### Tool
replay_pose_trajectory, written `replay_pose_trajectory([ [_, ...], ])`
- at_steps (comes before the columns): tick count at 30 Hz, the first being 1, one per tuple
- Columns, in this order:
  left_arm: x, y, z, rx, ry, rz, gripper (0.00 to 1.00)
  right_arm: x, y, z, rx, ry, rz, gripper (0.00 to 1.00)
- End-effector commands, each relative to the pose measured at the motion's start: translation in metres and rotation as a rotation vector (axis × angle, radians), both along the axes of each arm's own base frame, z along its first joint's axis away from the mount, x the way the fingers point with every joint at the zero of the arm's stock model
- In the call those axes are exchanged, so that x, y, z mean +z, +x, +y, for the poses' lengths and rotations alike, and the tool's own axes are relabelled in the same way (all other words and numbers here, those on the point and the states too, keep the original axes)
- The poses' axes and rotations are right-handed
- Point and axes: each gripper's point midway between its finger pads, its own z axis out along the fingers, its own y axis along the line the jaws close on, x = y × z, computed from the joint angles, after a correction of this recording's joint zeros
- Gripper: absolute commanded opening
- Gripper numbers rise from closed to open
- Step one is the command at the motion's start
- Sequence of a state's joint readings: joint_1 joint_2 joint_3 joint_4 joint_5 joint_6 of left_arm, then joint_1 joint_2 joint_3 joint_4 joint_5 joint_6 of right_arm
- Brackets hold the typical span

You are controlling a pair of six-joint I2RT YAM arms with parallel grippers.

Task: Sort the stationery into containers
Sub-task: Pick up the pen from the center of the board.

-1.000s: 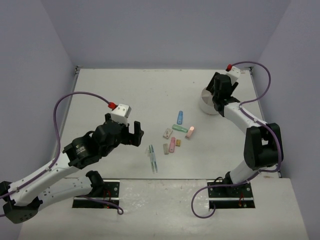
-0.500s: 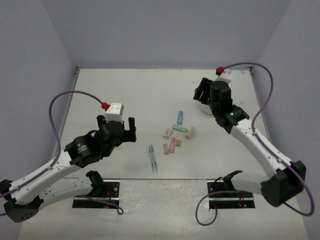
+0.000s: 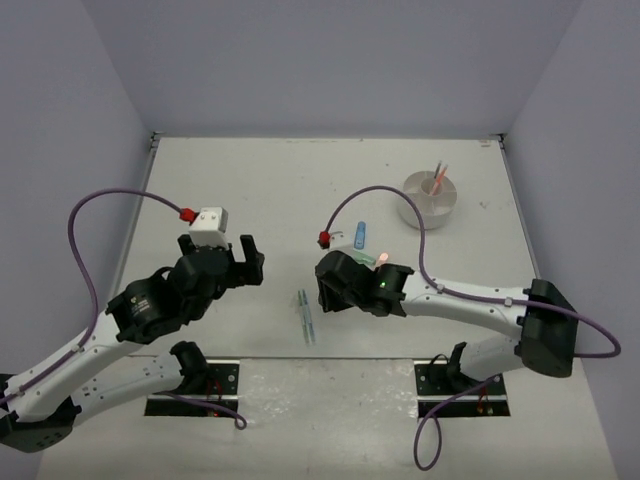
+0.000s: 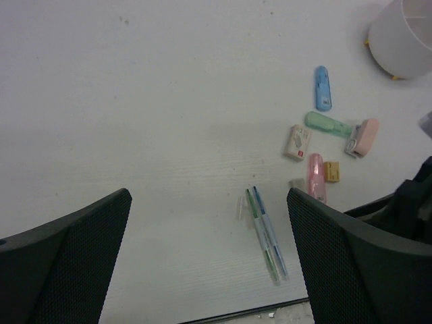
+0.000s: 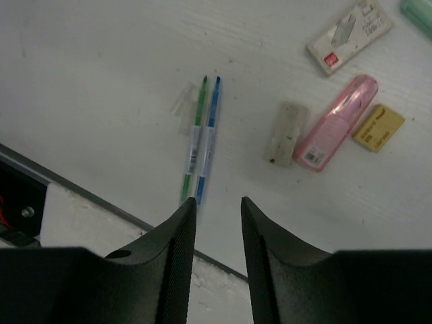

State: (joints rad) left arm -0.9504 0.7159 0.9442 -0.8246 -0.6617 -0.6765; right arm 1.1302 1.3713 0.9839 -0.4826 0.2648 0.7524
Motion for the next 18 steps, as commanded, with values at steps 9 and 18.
replay_pose_trajectory([
  [9,-0.011,-0.008,-0.020,-0.154,-0.012,-0.011,1.00,-0.036,-0.011,0.034,-0.033,-0.106,0.087,0.30],
  [18,-0.010,-0.012,-0.024,-0.184,-0.051,-0.014,1.00,-0.053,-0.010,0.047,-0.020,-0.165,0.090,0.28],
])
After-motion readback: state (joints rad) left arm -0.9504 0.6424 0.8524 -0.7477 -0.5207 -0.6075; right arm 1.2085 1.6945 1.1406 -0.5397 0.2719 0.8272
